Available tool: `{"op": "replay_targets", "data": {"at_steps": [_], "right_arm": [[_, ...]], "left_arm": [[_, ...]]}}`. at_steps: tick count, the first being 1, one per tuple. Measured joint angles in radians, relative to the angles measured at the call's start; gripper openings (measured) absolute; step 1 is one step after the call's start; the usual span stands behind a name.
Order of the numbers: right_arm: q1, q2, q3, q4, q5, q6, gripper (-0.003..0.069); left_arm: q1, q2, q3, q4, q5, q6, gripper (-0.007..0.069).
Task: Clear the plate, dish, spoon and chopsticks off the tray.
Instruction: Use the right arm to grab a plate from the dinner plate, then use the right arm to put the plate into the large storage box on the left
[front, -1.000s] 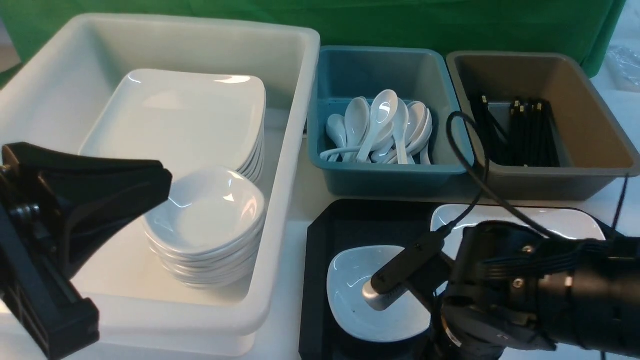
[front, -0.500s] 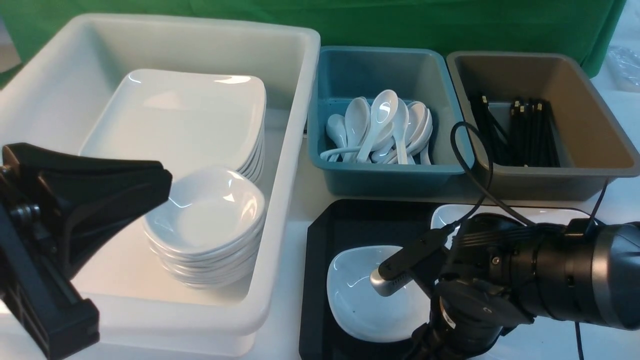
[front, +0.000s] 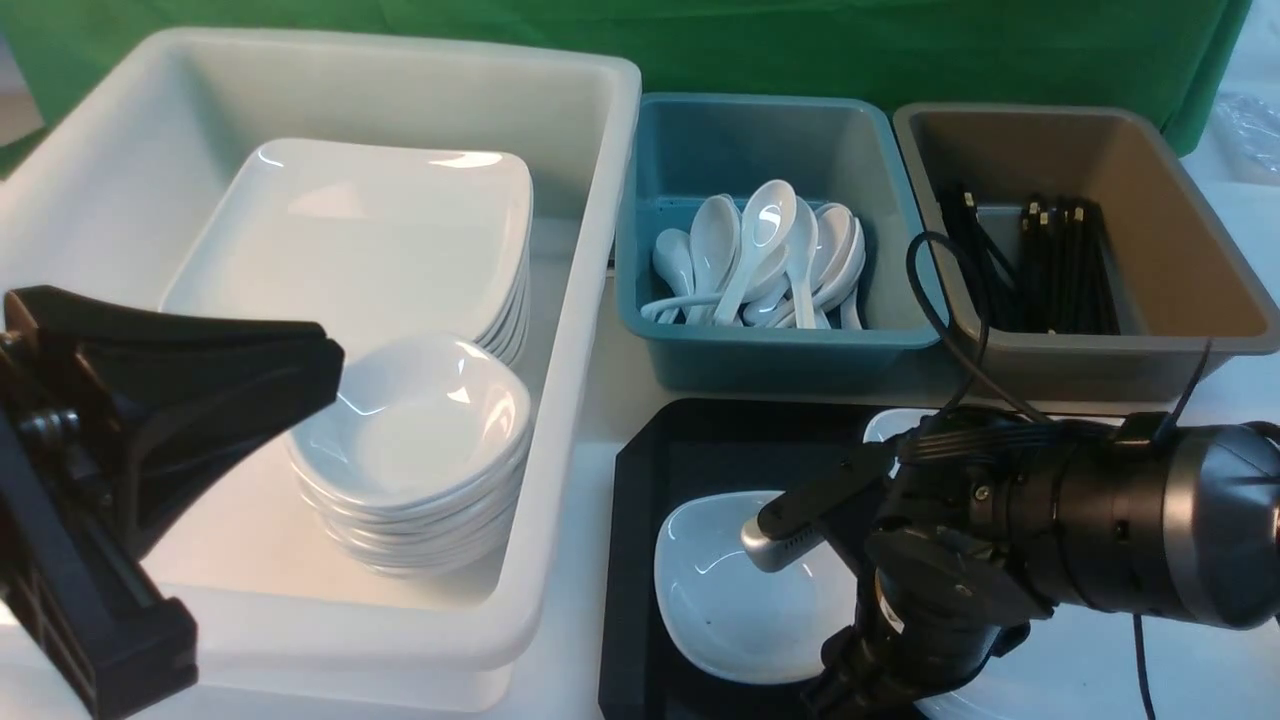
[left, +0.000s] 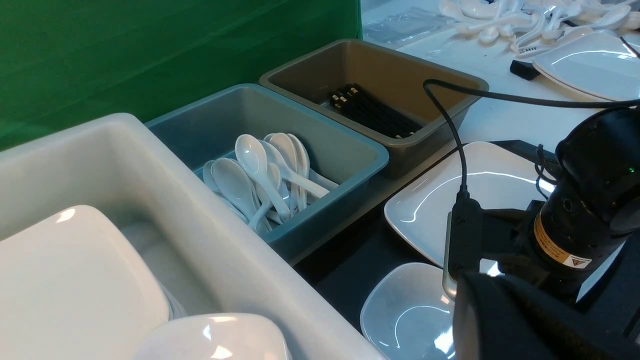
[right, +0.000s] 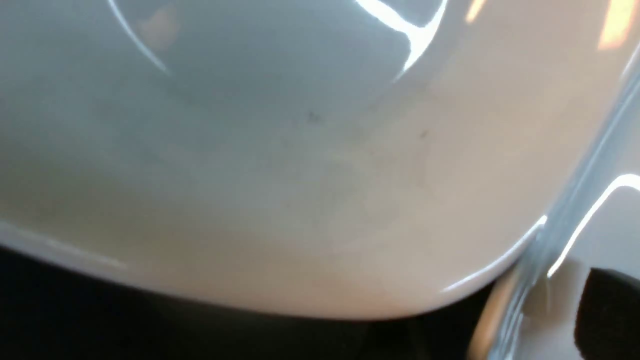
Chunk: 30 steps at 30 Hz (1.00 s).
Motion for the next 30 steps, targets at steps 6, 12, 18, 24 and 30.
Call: {"op": "replay_targets", "data": {"at_steps": [6,12,18,24,30], "right_arm": [[0.059,0.002,0.000,-0.038,0.076,-0.027,0.0255],[0.108,-0.010,-0.012,-0.043,0.178,-0.038,0.0223],[0.183,-0.143,-0.121,-0.048,0.372,-0.061,0.0099],[0.217,-0.299,-0.242,-0.052,0.453,-0.092,0.0058],[0.221,-0.427,-0.266,-0.021,0.455,-0.106,0.0058]], "left_arm": [[0.000,0.000,0.000,0.000,0.000,0.000,0.0006],[0.000,0.000,0.000,0.000,0.000,0.000,0.0006],[0.000,0.000,0.000,0.000,0.000,0.000,0.0006],[0.000,0.000,0.000,0.000,0.000,0.000,0.0006],[0.000,0.000,0.000,0.011,0.000,0.000,0.0006]]}}
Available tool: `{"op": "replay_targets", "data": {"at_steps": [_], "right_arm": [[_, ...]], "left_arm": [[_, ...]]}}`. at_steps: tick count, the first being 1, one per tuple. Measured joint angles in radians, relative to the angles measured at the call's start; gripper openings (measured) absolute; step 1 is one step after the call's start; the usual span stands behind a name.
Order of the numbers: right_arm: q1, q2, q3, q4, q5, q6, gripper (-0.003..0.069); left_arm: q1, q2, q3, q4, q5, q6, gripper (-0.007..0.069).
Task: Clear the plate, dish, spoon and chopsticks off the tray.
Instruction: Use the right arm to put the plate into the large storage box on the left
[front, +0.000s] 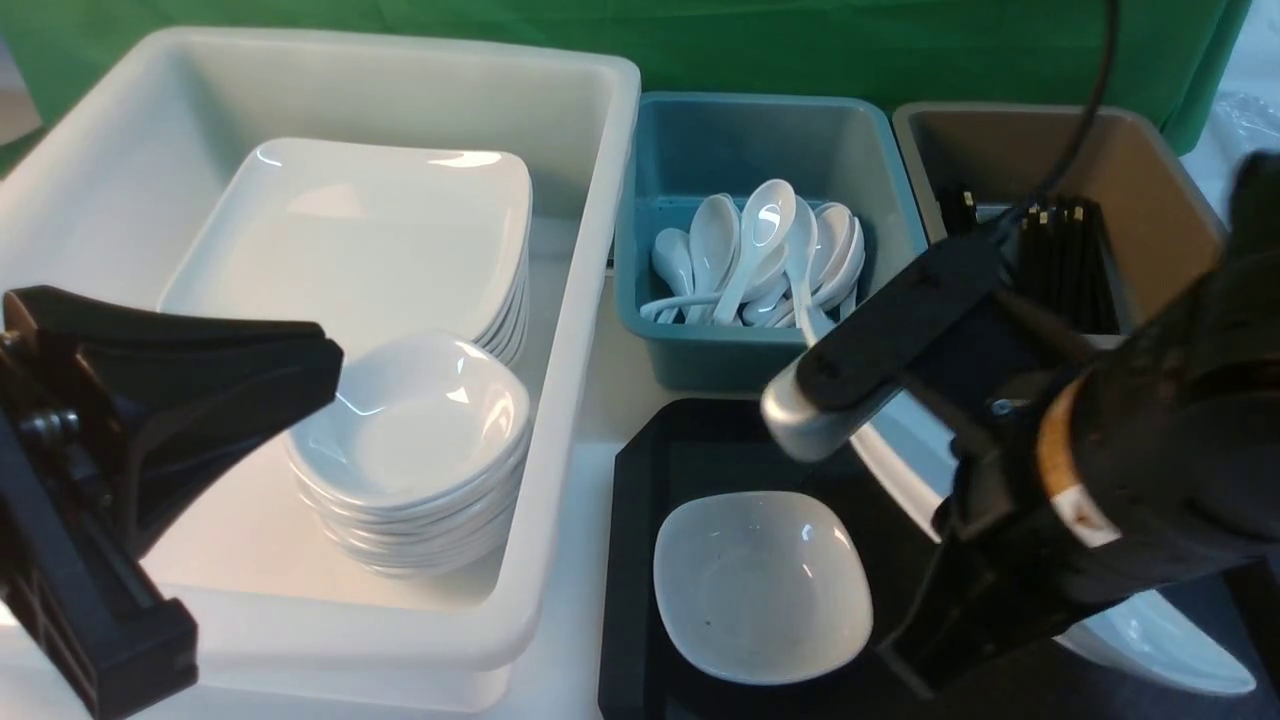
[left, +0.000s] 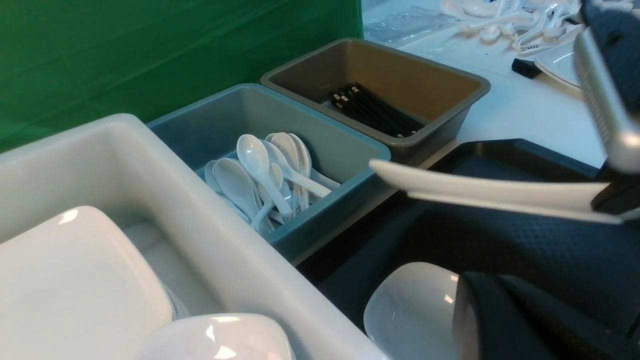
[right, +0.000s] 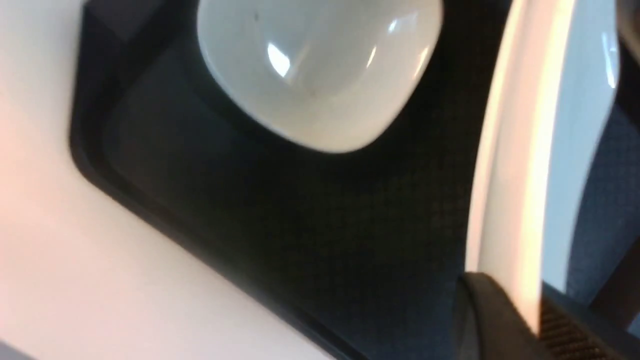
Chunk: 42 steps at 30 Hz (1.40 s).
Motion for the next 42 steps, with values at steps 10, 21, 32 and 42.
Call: {"op": "replay_targets", "data": {"at_steps": [10,21,32,42], "right_arm": [[0.046,-0.071,-0.113,0.084,0.003,-0.020,0.0056],[0.089,0.222,-0.670,-0.023,-0.033,-0.529,0.0056],[0.057,0.606,-0.882,-0.007,-0.385,-1.057,0.0056],[-0.084,0.830,-0.882,0.092,-0.663,-1.191,0.0056]], "left_arm": [[0.000,-0.050,-0.042,0.144,0.010,-0.064,0.0006],[0.000,-0.231,-0.141,0.534,0.246,-0.401,0.0006],[0.000,-0.372,-0.142,0.601,0.446,-0.484,0.0006],[0.000,-0.388,-0.144,0.590,0.479,-0.489,0.0006]]}}
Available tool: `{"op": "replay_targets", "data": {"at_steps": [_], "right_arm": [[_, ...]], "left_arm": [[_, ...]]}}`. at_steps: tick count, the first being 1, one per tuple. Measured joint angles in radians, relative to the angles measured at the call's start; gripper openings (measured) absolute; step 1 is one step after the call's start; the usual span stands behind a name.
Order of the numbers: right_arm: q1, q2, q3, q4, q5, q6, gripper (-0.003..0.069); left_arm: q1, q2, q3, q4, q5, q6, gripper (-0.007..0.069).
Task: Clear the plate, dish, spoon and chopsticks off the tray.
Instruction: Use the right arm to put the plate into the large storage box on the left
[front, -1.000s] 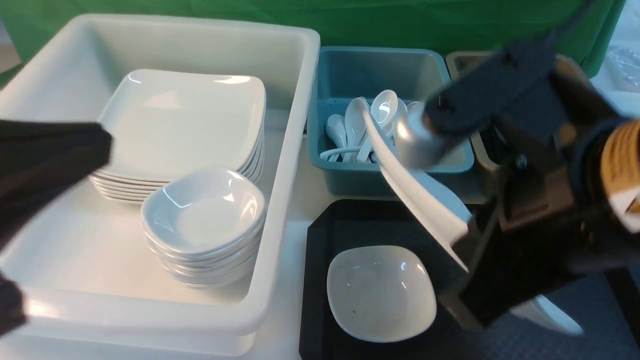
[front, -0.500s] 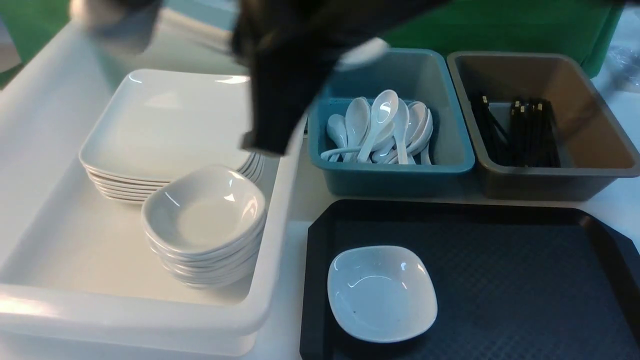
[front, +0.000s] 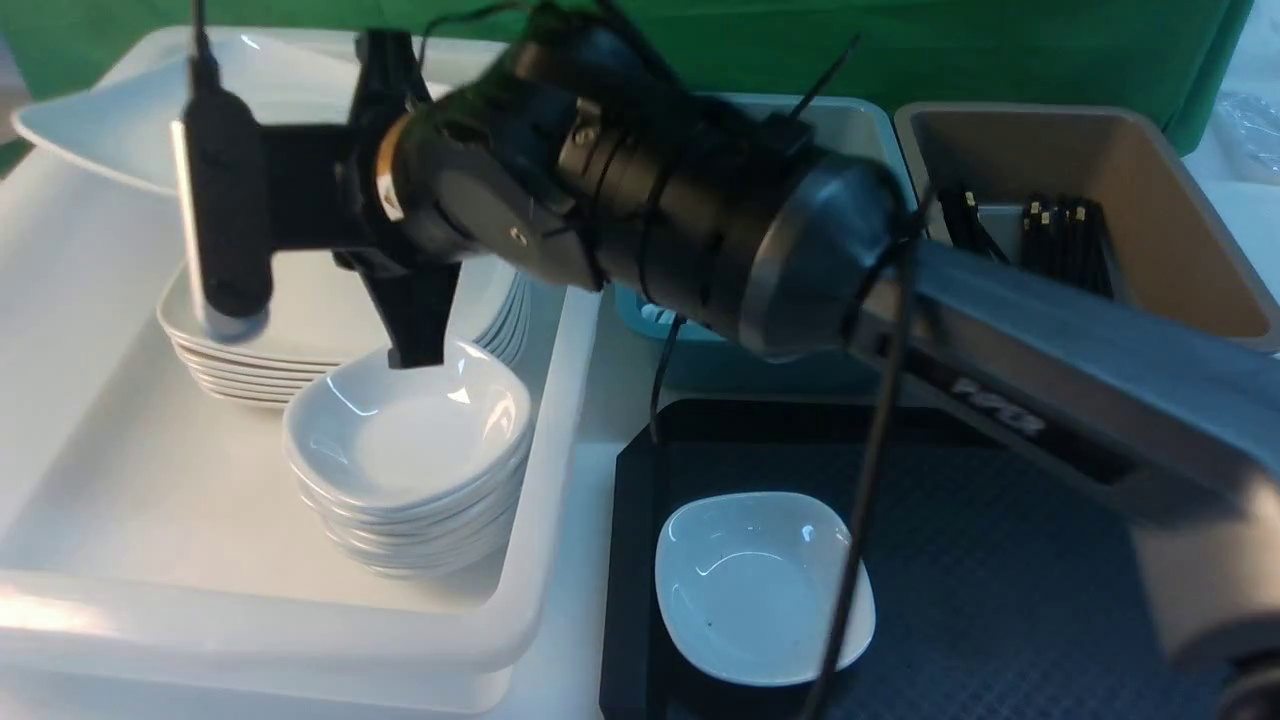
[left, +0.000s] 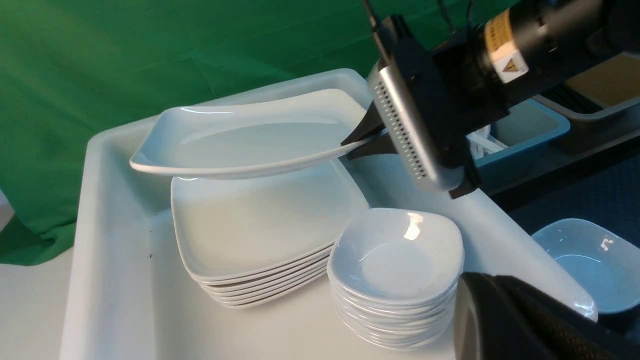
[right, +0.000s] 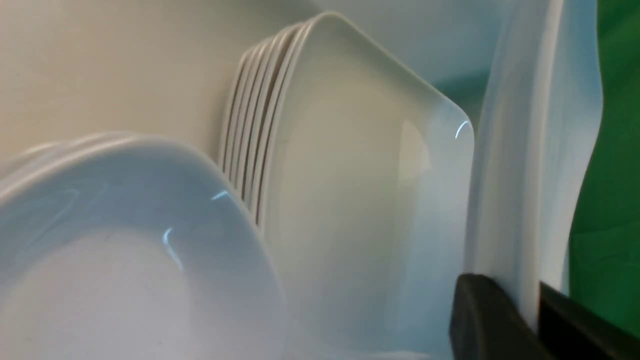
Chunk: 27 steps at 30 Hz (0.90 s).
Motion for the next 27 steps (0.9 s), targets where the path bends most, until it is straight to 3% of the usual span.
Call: {"op": "replay_targets", "data": {"at_steps": [7,14,20,24,27], "right_arm": [[-0.042,0.078,0.000,0.028,-0.039,-0.050,0.0056],[-0.043,0.098,-0.001,0.032,-0.015,-0.179,0.0056],[-0.063,0.115,-0.001,0.032,-0.039,-0.198,0.0060],[-0.078,0.119,-0.001,0.031,-0.065,-0.178,0.0108],[-0.080,0.119,-0.006,0.025,-0.093,-0.143,0.0216]], "left_arm": [[0.000,-0.001,0.000,-0.003,0.009,-0.002,0.0006],[0.000,-0.001,0.000,-0.013,0.009,-0.002,0.0006],[0.000,-0.001,0.000,-0.035,0.009,-0.003,0.0006],[0.000,-0.001,0.000,-0.045,0.009,-0.003,0.0006],[0.000,-0.001,0.000,-0.061,0.009,-0.003,0.0006]]}}
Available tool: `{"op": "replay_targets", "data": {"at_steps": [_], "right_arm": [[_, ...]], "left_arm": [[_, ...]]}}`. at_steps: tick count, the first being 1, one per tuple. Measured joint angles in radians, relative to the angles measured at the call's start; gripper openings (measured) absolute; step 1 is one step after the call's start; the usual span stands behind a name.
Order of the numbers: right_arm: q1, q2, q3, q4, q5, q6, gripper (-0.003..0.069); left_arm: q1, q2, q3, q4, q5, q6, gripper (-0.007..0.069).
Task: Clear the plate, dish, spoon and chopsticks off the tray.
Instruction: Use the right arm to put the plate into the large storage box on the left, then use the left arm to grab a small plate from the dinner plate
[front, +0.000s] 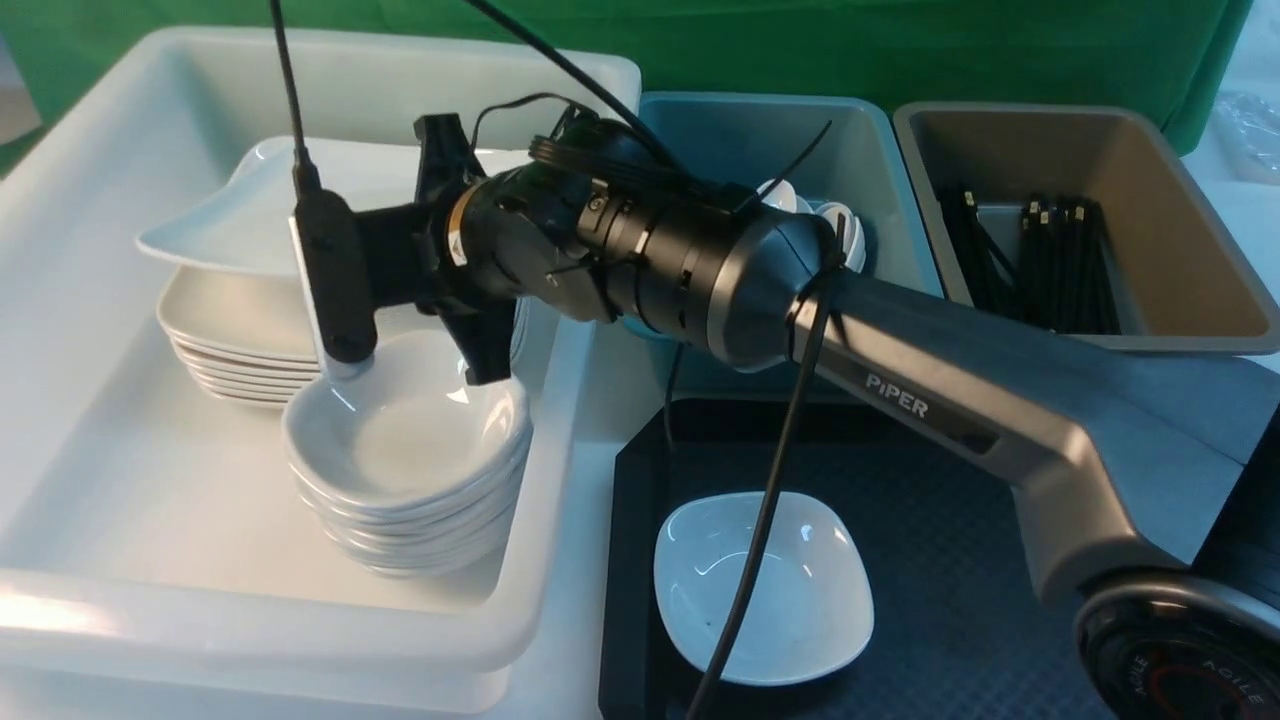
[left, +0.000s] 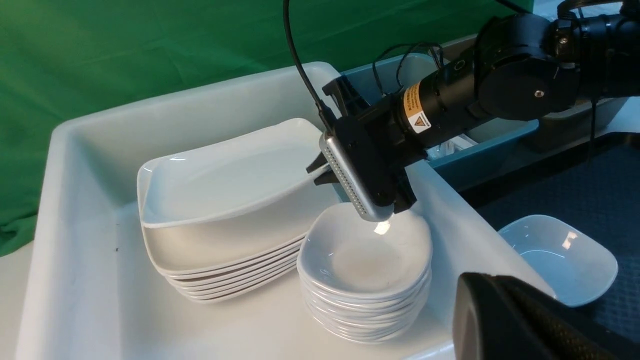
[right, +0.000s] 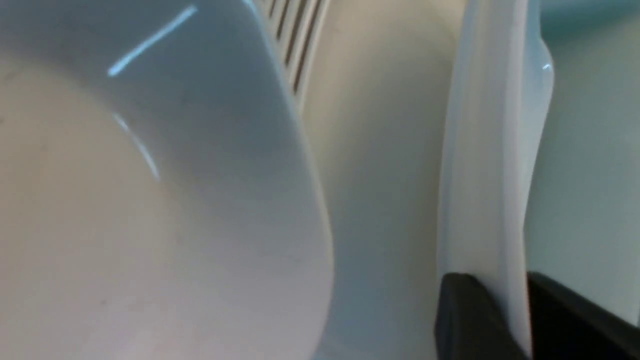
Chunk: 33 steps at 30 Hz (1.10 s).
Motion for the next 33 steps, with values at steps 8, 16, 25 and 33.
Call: {"op": "replay_targets", "data": {"at_steps": [8,16,25,33], "right_arm": [[0.000,-0.003,-0.001,-0.005,0.027,0.045,0.0395],[0.000,-0.096,-0.001,-0.008,0.147,0.148,0.0406],[0.003,-0.370,-0.004,-0.010,0.486,0.403,0.0309],[-0.021,-0.588,0.041,-0.011,0.759,0.691,0.0035]], "left_arm": [[0.000,0.000,0.000,-0.007,-0.021,0.000,0.0006],[0.000,0.000,0.000,-0.009,-0.051,0.000,0.0006],[0.000,0.063,-0.001,-0.053,-0.077,0.032,0.0006],[0.000,0.387,-0.002,-0.176,-0.093,0.129,0.0006]]}}
